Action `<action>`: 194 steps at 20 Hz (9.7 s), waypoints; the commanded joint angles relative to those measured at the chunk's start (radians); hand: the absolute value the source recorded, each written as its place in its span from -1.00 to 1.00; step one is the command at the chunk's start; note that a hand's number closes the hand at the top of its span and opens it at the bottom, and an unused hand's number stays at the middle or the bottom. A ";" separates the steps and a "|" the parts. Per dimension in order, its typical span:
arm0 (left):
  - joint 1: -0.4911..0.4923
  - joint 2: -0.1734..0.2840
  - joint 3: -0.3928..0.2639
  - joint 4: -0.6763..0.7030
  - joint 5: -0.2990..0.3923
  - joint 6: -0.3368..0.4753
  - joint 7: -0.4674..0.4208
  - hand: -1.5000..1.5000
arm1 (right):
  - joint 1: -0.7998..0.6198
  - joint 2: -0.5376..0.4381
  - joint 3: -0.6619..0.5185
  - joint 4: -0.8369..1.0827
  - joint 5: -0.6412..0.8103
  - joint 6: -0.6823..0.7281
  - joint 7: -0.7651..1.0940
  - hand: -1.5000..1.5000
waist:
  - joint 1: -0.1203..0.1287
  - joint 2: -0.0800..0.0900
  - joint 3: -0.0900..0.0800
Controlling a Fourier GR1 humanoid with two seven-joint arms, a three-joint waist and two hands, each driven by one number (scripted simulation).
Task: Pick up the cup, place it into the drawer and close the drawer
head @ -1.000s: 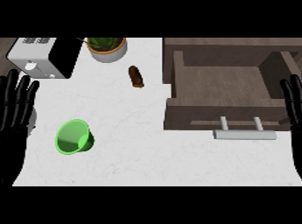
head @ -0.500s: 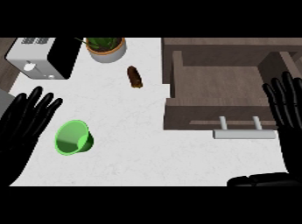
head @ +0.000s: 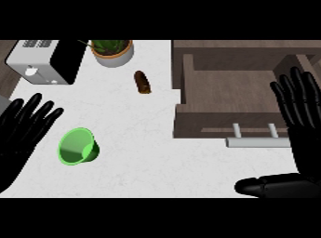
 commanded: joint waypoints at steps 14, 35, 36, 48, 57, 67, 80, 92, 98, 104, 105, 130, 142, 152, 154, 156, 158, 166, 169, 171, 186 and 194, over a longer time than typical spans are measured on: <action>-0.039 -0.033 0.074 0.098 -0.069 -0.040 0.031 -1.00 | -0.034 0.059 0.050 0.040 0.070 -0.039 -0.017 -1.00 | 0.000 0.000 0.000; -0.061 -0.006 0.177 0.607 -0.408 -0.212 -0.365 -1.00 | -0.082 0.009 -0.044 0.067 -0.006 0.003 0.015 -1.00 | -0.001 0.001 0.000; -0.106 -0.050 0.142 0.608 -0.443 -0.148 -0.343 -1.00 | 0.020 -0.012 -0.033 -0.035 -0.038 0.057 0.025 -1.00 | -0.005 0.000 0.000; -0.170 -0.001 0.124 0.985 -0.625 -0.159 -0.651 -1.00 | -0.020 0.003 -0.033 0.004 -0.021 0.042 0.022 -1.00 | -0.004 0.000 0.000; -0.283 0.032 0.115 1.268 -0.685 -0.119 -0.862 -1.00 | -0.014 0.027 0.000 -0.023 0.003 0.023 0.037 -1.00 | -0.012 0.003 -0.001; -0.416 0.039 0.099 1.430 -0.688 -0.079 -0.876 -1.00 | -0.038 -0.002 -0.030 -0.015 -0.014 0.043 0.046 -1.00 | -0.015 0.004 -0.001; -0.416 0.037 0.055 1.571 -0.710 -0.110 -1.046 -1.00 | -0.004 -0.007 -0.034 -0.057 -0.043 0.062 0.052 -1.00 | -0.022 0.005 -0.003; -0.441 -0.005 0.032 1.589 -0.658 -0.244 -1.007 -1.00 | -0.050 -0.001 -0.056 -0.042 -0.069 0.042 0.081 -1.00 | -0.016 0.005 -0.003; -0.453 -0.015 0.021 1.575 -0.622 -0.313 -0.977 1.00 | -0.071 -0.005 -0.053 0.008 -0.053 0.048 0.063 -1.00 | -0.014 0.006 -0.003; -0.429 0.017 0.004 1.536 -0.627 -0.282 -1.085 1.00 | -0.037 -0.001 -0.036 -0.007 -0.036 0.051 0.064 -1.00 | -0.020 0.009 -0.004; -0.395 -0.033 0.033 1.509 -0.594 -0.182 -1.082 1.00 | 0.008 -0.012 -0.055 -0.064 -0.067 0.064 0.071 -1.00 | -0.015 0.002 -0.002; -0.333 -0.239 0.018 0.799 -0.406 0.278 -0.704 1.00 | -0.102 -0.052 -0.112 -0.003 -0.095 0.054 0.141 -1.00 | 0.006 -0.003 0.001; -0.546 -0.260 -0.068 0.505 -0.368 0.529 -0.293 1.00 | -0.017 -0.050 -0.140 0.032 -0.098 0.103 0.017 -1.00 | -0.005 0.000 0.001; -0.803 -0.268 -0.114 0.718 -0.424 0.670 -0.298 1.00 | -0.075 -0.015 -0.081 0.031 -0.021 0.047 0.039 -1.00 | -0.009 0.002 0.000; -0.880 -0.268 -0.132 0.752 -0.443 0.726 -0.262 1.00 | -0.034 -0.002 -0.050 0.002 -0.019 0.051 0.064 -1.00 | -0.013 0.001 0.000; -0.889 -0.267 -0.122 0.677 -0.441 0.705 -0.156 1.00 | -0.020 -0.032 -0.108 -0.033 -0.078 0.070 0.081 -1.00 | -0.009 -0.001 0.000; -0.982 -0.268 -0.088 0.763 -0.434 0.713 -0.156 1.00 | -0.060 -0.021 -0.097 -0.028 -0.067 0.043 0.105 -1.00 | -0.012 0.001 0.000; -1.172 -0.268 -0.157 1.081 -0.379 0.815 -0.258 1.00 | -0.054 -0.047 -0.132 0.017 -0.088 0.086 0.051 -1.00 | -0.026 0.004 0.001; -1.094 -0.268 -0.212 1.098 -0.344 0.824 -0.302 1.00 | -0.034 -0.003 -0.060 -0.003 -0.020 0.053 0.057 -1.00 | -0.022 0.003 0.000; -1.193 -0.268 -0.221 1.230 -0.307 0.858 -0.351 1.00 | -0.092 -0.049 -0.132 0.018 -0.098 0.075 0.087 -1.00 | -0.038 0.008 0.000; -1.326 -0.268 -0.493 1.488 -0.099 0.940 -0.398 1.00 | -0.111 -0.043 -0.116 0.101 -0.088 0.107 0.018 -1.00 | -0.079 0.017 0.002; -1.374 -0.268 -0.604 1.550 -0.063 0.972 -0.361 1.00 | -0.116 -0.049 -0.115 0.092 -0.105 0.122 0.021 -1.00 | -0.105 0.021 0.002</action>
